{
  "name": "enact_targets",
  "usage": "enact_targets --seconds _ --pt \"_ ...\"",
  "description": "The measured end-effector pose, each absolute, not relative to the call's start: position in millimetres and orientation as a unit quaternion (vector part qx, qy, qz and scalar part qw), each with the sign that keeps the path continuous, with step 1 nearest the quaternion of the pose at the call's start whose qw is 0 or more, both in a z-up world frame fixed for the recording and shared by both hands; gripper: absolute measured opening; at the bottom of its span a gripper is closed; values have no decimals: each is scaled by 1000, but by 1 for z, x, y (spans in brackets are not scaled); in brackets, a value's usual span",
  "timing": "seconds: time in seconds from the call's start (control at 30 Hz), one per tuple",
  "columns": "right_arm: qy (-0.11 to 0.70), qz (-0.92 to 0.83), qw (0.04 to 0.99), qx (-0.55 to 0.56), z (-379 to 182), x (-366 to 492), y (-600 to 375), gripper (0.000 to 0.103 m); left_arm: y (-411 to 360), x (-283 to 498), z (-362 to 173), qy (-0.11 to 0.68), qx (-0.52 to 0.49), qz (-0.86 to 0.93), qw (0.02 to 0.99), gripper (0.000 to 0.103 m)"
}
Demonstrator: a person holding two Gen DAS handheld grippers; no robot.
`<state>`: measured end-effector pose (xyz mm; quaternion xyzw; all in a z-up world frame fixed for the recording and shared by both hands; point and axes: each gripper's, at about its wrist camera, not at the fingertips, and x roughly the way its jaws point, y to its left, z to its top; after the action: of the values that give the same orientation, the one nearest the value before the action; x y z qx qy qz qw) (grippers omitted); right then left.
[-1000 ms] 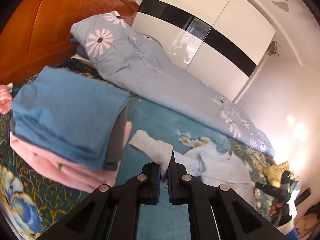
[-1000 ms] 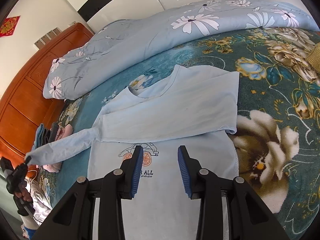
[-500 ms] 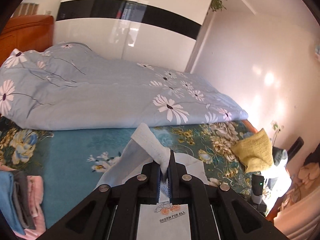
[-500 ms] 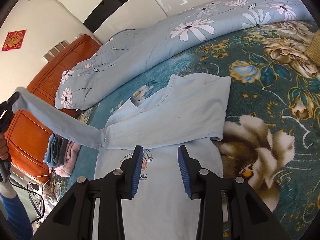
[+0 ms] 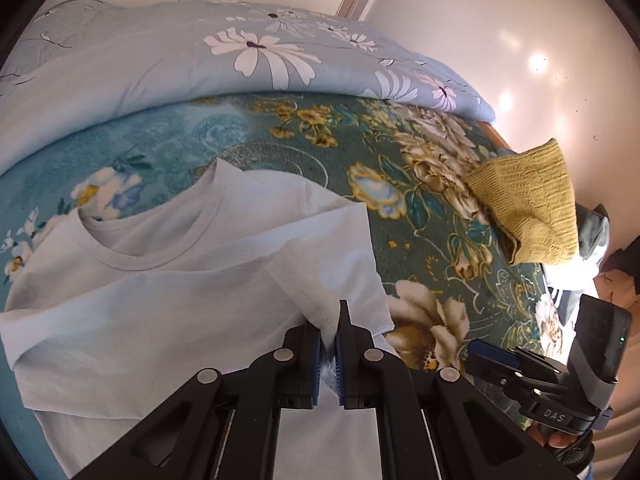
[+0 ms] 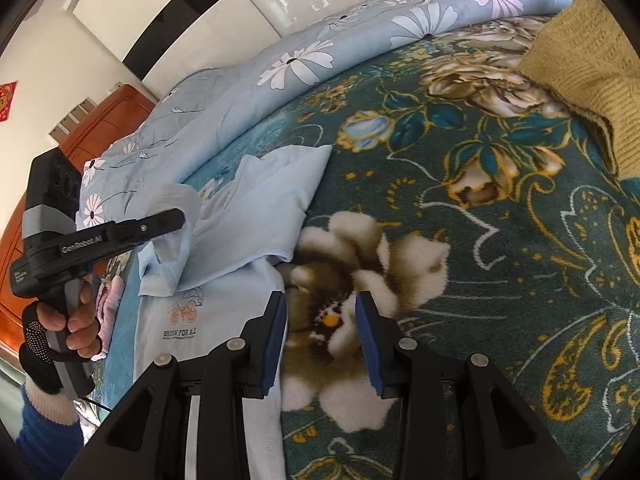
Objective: Fold clothes
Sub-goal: 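Fold the held sleeve across the sweatshirt body with the left tool and open it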
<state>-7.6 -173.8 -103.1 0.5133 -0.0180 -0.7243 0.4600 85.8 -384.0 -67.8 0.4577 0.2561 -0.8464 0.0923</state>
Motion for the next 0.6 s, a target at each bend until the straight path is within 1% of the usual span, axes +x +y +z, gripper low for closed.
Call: enact_targets --seconds 0.03,0.13,0.17,0.2,0.23,0.27,0.3,0.37,0.43,0.5,0.6 --pt "-19 -724 458 516 -106 -9 -173 37 -385 82 -73 259 463 -843 92 6" --pt "-22 -720 456 523 -113 -11 -173 37 -387 73 -85 271 477 -832 85 11" --pt "-21 -719 456 524 -114 -11 -174 37 -388 72 -87 278 479 -829 78 15" --pt "-21 -718 458 524 -114 -10 -175 37 -388 73 -87 286 478 -828 69 26" --pt "-20 -718 460 523 -114 -9 -177 37 -388 76 -85 292 474 -829 58 33" --pt "-19 -717 463 520 -112 -8 -179 37 -389 80 -81 298 467 -831 49 49" --pt "-17 -718 465 518 -110 -8 -182 37 -391 84 -75 303 459 -834 41 54" --pt "-15 -718 472 511 -106 -5 -187 37 -393 98 -61 302 447 -841 25 56" --pt "-13 -716 483 504 -101 -2 -195 37 -399 124 -44 278 435 -856 27 58" --pt "-9 -716 495 493 -96 2 -204 37 -412 156 -30 242 424 -871 58 64" --pt "-4 -715 506 482 -91 4 -222 37 -442 213 -22 180 420 -878 144 69"
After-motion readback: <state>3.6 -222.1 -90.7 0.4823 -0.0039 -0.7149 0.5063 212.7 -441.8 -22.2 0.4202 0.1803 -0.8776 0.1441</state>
